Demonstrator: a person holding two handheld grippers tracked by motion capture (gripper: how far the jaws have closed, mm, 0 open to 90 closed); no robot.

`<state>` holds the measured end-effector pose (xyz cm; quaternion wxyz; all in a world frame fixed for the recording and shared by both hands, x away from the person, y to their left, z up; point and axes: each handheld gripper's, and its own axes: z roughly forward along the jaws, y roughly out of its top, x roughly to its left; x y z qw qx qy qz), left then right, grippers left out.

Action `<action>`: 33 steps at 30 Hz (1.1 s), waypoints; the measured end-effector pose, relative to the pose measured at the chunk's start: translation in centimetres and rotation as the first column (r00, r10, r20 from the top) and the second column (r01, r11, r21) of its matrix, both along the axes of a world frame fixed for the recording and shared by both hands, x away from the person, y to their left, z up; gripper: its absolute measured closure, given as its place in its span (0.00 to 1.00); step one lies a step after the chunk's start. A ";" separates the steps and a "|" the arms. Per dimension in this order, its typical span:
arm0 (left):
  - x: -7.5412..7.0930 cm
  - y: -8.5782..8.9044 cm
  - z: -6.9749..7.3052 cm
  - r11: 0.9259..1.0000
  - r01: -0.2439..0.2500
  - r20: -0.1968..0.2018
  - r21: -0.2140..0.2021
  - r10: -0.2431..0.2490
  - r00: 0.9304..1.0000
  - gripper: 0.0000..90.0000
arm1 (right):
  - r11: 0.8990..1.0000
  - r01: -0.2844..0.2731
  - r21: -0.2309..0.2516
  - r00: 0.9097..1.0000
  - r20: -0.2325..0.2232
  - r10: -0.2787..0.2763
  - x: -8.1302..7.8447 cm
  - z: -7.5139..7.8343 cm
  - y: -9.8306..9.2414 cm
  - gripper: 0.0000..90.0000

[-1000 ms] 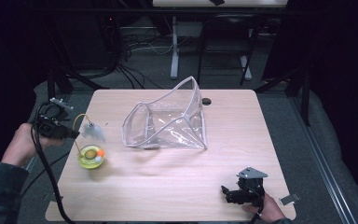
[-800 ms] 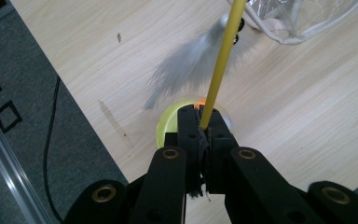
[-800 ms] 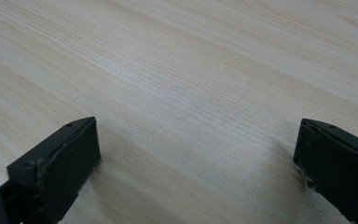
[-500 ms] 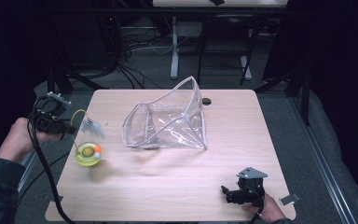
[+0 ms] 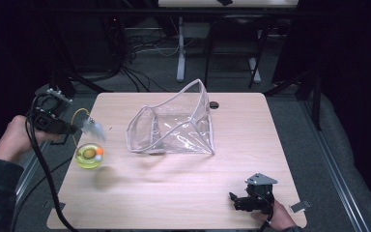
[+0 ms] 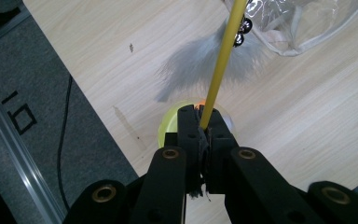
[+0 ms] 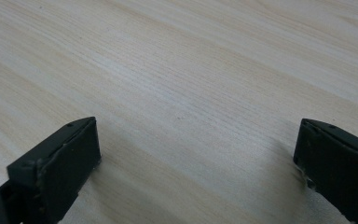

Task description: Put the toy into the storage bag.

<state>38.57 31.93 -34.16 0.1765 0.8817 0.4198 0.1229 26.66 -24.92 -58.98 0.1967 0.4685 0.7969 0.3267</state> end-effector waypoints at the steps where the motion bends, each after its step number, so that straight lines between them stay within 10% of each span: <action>1: 0.0 0.0 0.1 1.000 0.001 -0.001 0.002 -0.001 1.000 0.98 | 1.000 0.000 0.000 1.000 0.000 0.000 0.0 0.0 0.0 0.00; 33: 1.0 -0.7 3.4 1.000 0.005 0.028 0.013 -0.006 1.000 0.98 | 1.000 0.004 0.005 1.000 0.004 -0.004 0.0 0.0 0.0 0.00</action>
